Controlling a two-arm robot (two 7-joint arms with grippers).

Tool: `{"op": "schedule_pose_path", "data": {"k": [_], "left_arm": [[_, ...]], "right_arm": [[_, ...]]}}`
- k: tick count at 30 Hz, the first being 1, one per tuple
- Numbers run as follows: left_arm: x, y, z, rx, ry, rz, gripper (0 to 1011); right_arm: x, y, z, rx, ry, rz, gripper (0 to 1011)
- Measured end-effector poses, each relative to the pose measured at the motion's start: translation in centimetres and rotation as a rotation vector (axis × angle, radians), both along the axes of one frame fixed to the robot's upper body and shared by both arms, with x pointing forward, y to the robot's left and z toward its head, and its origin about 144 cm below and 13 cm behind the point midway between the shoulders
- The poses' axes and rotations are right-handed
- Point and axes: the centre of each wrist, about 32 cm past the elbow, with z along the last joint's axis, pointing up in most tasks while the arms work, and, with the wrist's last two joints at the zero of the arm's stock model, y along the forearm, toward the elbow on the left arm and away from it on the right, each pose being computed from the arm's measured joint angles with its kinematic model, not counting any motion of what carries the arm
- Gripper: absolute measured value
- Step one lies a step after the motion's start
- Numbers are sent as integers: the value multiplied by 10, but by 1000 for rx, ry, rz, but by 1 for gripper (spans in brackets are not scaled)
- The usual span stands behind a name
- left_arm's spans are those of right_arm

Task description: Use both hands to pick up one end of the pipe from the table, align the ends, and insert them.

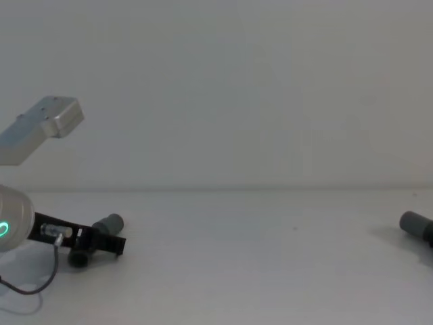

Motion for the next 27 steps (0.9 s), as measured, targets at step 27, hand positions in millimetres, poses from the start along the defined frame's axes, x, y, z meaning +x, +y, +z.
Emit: {"op": "schedule_pose_path", "data": {"k": [27], "left_arm": [[0, 1, -2, 7, 19, 28, 923]], "right_arm": [[0, 0, 0, 0, 0, 0, 244]]}}
